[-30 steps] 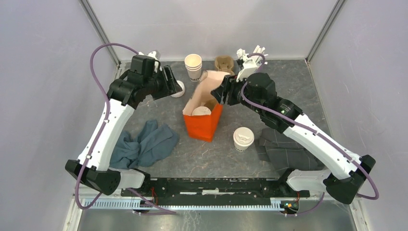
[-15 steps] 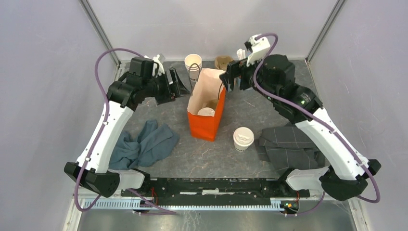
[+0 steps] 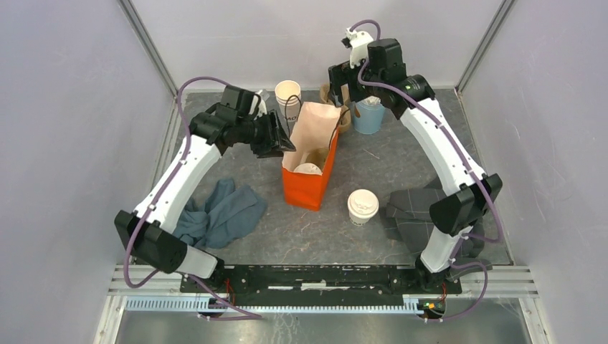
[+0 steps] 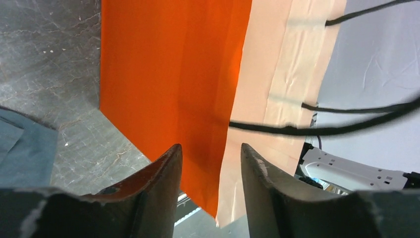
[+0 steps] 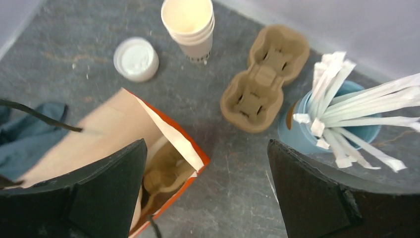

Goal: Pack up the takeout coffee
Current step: Adjust the takeout bag at the center of the board.

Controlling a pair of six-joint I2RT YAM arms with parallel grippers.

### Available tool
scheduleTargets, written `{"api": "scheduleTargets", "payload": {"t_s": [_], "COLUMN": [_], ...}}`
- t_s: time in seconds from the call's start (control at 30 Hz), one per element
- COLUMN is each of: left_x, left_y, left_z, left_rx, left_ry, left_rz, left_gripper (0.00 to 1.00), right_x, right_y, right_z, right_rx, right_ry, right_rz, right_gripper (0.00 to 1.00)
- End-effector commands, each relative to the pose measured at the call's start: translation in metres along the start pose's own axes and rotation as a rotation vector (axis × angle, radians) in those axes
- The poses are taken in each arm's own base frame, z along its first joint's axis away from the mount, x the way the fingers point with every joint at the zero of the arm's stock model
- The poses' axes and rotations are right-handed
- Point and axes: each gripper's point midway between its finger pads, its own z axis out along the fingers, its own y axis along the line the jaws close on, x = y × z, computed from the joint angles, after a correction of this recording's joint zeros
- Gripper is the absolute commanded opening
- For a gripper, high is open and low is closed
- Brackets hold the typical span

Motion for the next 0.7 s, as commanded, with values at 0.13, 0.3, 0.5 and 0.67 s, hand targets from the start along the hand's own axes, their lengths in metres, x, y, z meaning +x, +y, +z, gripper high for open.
{"api": "scheduleTargets", "payload": {"t_s": [0.13, 0.3, 0.5, 0.67], "left_x": [-0.021, -0.042, -0.061, -0.065], "left_y": [0.006, 0.014, 0.014, 0.021], "left_z": [0.014, 0.016, 0.019, 0.022], "left_rx": [-0.109, -0.191, -0.233, -0.252], "left_ry": [-0.001, -0.022, -0.012, -0.011], "left_rz": [0.147, 0.233, 0.336, 0.398], "left_gripper": [0.34, 0.14, 0.02, 0.02], "right_x": [0.010, 0.020, 0.035, 0.048], "right_y": [0.018, 0.034, 0.024, 0.006], "right_z": [0.018, 0.035, 0.050, 0.055], "right_rx": [-0.242, -0.347, -0.298, -0.210], "right_ry": [-0.018, -0.016, 0.006, 0.029], "right_rz": [-0.061, -0.048, -0.044, -0.071], "right_gripper": [0.84, 0.64, 0.60, 0.49]}}
